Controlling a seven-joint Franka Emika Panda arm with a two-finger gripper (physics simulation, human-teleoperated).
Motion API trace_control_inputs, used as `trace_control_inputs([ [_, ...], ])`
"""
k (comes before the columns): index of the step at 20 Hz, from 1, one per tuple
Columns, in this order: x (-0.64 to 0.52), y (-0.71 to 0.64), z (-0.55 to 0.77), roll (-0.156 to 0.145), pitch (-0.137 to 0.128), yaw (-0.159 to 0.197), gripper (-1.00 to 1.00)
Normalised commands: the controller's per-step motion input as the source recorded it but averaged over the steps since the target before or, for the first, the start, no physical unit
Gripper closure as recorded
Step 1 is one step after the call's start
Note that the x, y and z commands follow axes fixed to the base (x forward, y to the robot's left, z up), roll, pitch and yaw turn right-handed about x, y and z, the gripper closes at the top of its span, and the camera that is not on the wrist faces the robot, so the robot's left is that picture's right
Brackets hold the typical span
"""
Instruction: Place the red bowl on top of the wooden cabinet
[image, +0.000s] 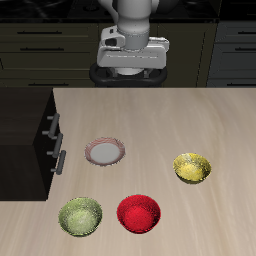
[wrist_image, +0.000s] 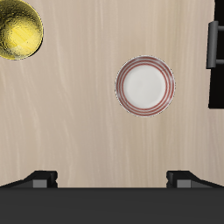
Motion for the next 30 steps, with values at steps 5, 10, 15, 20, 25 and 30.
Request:
trace_control_inputs([
  [5,0.22,0.14,0.03,0.008,-0.009,0.030,-1.00],
  [10,0.33,0.15,0.07,0.015,0.005,0.006,-1.00],
  [15,0.32,0.10,0.06,0.003,0.003,0.012,-1.00],
  [20,0.30,0.04,0.02,-0.020,0.000,0.014,-1.00],
  [25,0.20,0.07,-0.01,0.005,0.007,0.008,-1.00],
  [30,0.36,-0.01,0.07,-0.028,-0.006,-0.002,-1.00],
])
